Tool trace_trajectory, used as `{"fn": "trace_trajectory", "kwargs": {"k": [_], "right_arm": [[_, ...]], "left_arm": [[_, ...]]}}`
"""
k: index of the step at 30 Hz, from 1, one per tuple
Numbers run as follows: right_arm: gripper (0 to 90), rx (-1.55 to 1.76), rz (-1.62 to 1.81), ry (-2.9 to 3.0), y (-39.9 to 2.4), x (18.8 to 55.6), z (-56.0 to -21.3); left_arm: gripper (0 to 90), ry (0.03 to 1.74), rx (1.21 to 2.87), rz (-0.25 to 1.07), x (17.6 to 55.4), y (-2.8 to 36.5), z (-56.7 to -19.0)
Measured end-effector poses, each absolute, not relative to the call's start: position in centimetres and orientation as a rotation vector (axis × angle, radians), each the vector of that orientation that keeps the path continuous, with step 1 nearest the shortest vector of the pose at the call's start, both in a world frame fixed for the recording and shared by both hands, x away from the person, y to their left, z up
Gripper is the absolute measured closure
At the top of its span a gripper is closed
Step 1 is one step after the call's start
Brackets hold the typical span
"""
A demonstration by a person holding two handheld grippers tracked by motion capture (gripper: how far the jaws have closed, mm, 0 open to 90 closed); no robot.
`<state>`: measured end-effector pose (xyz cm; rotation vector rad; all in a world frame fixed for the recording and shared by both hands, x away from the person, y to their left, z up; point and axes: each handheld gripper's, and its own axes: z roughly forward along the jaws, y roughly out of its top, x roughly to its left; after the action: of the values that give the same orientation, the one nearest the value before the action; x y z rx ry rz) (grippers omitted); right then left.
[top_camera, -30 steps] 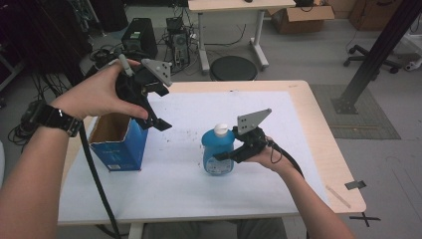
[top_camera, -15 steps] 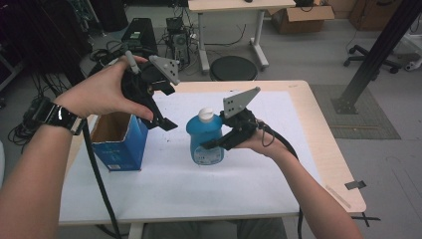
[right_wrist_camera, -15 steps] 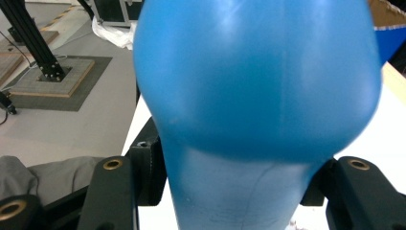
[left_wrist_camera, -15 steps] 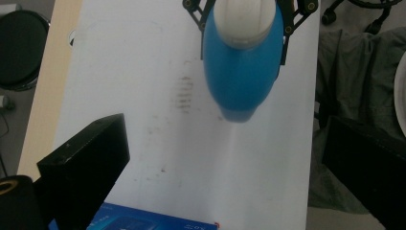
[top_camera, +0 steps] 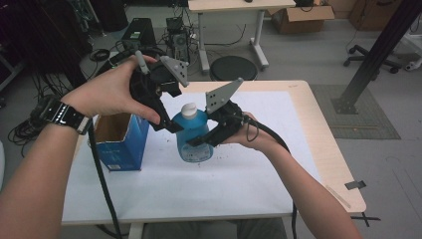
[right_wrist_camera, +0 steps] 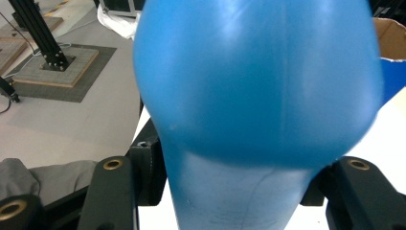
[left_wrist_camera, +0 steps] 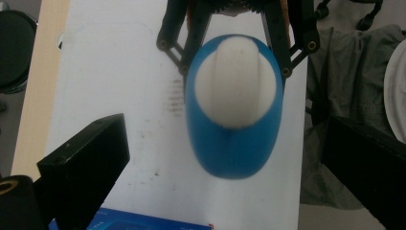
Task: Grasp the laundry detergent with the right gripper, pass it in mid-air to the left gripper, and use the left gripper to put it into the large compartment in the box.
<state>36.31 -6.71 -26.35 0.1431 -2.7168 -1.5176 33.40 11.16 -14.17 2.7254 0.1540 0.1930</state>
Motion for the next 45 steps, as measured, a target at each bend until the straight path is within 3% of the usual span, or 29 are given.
{"fn": "trace_trajectory", "kwargs": {"k": [19, 45], "right_arm": [[42.4, 0.191, -1.473, -2.743, -5.0, 35.6, -25.5], [42.4, 0.200, -1.455, -2.767, -4.8, 35.4, -25.7]], "left_arm": [[5.3, 0.160, 2.786, 0.183, 33.2, 10.0, -16.0], [24.5, 0.139, 2.810, 0.161, 33.0, 9.5, -16.4]]}}
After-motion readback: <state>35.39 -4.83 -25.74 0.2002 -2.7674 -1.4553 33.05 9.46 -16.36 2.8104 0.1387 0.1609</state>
